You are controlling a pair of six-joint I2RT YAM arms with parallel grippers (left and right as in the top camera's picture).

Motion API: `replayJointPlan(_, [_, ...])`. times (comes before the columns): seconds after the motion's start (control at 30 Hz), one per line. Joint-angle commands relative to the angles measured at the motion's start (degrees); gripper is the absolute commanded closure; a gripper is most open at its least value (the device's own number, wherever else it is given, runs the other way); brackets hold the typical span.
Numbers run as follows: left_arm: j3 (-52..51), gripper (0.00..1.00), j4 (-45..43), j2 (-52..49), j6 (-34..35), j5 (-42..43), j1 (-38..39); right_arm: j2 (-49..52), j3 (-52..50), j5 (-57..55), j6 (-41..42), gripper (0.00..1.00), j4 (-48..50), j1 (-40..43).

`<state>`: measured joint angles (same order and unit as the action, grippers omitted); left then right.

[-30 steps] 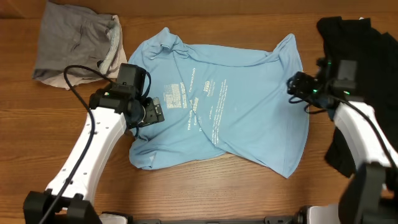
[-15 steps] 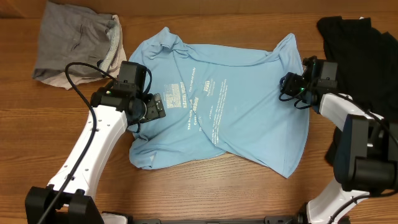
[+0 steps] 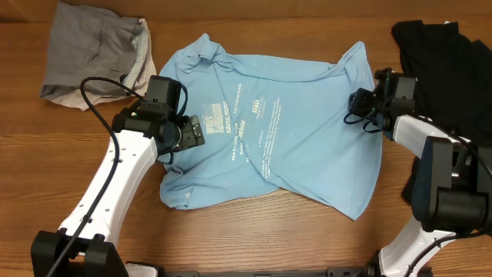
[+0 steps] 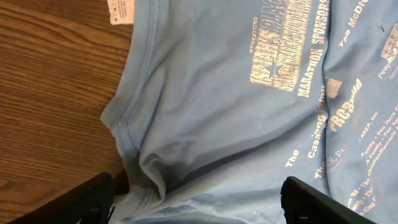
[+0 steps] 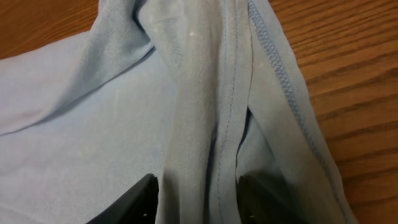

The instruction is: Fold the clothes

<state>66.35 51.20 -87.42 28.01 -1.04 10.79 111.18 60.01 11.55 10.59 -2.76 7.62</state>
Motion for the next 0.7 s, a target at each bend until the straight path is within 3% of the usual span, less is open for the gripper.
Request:
replayJointPlan(0.0, [0.87, 0.12, -0.26, -0.22, -1.27, 0.48, 0.13, 0.85, -0.04, -2.29, 0.09, 0.55, -0.37, 0.04])
replayJointPlan(0.27, [0.87, 0.12, -0.26, -0.22, -1.27, 0.48, 0.13, 3.52, -0.04, -2.89, 0.11, 0.55, -0.35, 0.26])
replayJointPlan(0.53, [0.87, 0.12, -0.39, -0.22, -1.29, 0.44, 0.13, 3.23, 1.53, -2.91, 2.05, 0.68, -0.57, 0.96])
replayJointPlan(0.67, [0.87, 0.11, -0.79, -0.22, -1.29, 0.44, 0.13, 1.40, 4.39, -2.97, 2.54, 0.82, -2.62, 1.62])
